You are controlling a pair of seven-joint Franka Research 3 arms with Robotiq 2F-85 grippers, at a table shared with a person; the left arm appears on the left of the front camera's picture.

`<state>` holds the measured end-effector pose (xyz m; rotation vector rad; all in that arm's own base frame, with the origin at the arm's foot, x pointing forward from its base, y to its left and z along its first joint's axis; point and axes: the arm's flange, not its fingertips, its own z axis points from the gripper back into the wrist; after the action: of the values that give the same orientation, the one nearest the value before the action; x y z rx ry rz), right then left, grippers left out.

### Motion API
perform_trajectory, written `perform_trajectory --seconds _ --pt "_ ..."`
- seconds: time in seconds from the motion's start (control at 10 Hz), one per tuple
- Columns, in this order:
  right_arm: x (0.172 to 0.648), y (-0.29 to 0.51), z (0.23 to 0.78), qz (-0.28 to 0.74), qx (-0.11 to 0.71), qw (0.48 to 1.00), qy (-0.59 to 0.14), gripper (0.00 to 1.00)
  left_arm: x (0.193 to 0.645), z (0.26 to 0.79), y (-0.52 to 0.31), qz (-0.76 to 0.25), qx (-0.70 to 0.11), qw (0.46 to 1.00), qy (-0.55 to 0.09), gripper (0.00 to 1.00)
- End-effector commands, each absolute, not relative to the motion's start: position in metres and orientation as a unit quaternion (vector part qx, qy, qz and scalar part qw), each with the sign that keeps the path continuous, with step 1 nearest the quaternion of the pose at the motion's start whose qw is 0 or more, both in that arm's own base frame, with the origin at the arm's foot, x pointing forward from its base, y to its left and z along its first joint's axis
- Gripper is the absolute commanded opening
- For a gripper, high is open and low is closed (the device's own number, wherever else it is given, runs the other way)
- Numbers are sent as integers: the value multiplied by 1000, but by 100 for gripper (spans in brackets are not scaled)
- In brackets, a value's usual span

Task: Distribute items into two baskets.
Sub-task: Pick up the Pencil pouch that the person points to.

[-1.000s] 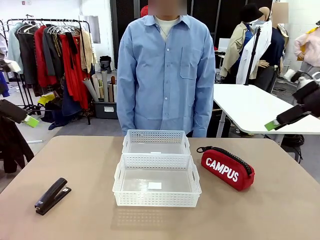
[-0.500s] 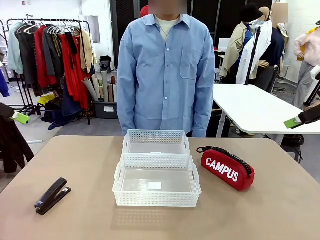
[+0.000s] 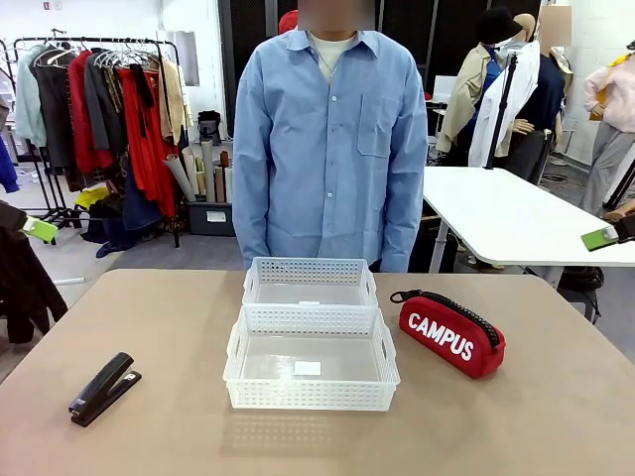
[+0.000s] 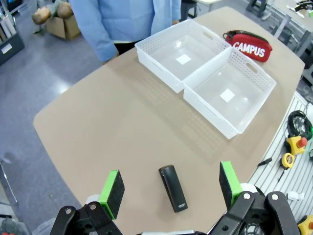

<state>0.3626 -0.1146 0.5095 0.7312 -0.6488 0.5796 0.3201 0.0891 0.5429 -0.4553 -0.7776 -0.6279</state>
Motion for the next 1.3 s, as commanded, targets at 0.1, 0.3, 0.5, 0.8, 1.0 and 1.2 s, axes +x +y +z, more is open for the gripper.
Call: perform_trajectory --seconds 0.1,0.3,0.5,0.8,1.0,1.2 --pt "358 -125 509 287 366 822 -330 100 306 527 88 -307 -230 841 -382 100" --pt "357 -127 508 287 364 822 -331 100 307 526 88 -305 -230 842 -380 100" --pt "356 -127 506 286 357 823 -337 100 308 528 83 -312 -220 844 -378 100" --pt "353 -127 508 280 357 834 -315 100 318 542 94 -297 -222 850 -374 100" --pt "353 -127 508 280 357 834 -315 100 318 542 94 -297 -222 850 -374 100" --pt "353 -127 508 280 357 834 -315 100 318 542 94 -297 -222 850 -374 100"
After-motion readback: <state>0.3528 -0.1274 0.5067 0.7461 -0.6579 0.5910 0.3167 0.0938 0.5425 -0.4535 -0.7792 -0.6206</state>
